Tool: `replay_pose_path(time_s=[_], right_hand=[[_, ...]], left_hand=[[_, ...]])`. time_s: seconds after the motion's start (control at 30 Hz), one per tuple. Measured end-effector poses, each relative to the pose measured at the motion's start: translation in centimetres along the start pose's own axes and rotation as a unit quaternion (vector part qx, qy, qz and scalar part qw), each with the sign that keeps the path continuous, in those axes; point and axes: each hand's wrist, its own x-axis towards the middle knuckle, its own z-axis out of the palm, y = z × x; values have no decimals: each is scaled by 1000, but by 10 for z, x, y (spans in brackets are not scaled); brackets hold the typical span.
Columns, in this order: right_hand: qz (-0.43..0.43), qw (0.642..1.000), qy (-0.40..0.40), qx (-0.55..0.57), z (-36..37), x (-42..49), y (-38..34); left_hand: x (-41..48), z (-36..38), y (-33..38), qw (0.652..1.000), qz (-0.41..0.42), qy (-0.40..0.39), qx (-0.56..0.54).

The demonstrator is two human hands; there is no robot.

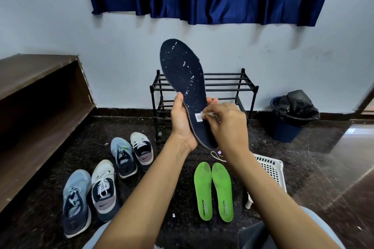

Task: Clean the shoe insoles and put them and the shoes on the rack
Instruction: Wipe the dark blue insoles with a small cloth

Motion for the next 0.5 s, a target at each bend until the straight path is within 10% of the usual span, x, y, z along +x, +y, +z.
replay_pose_path(time_s=[0.33,0.5], right_hand=[[6,990,-135,36,0,-14,-7],[-47,998,-25,46,1,-8,-7]], left_hand=[[8,-9,7,999,10,36,-14],[5,-5,7,998,-42,22,35]])
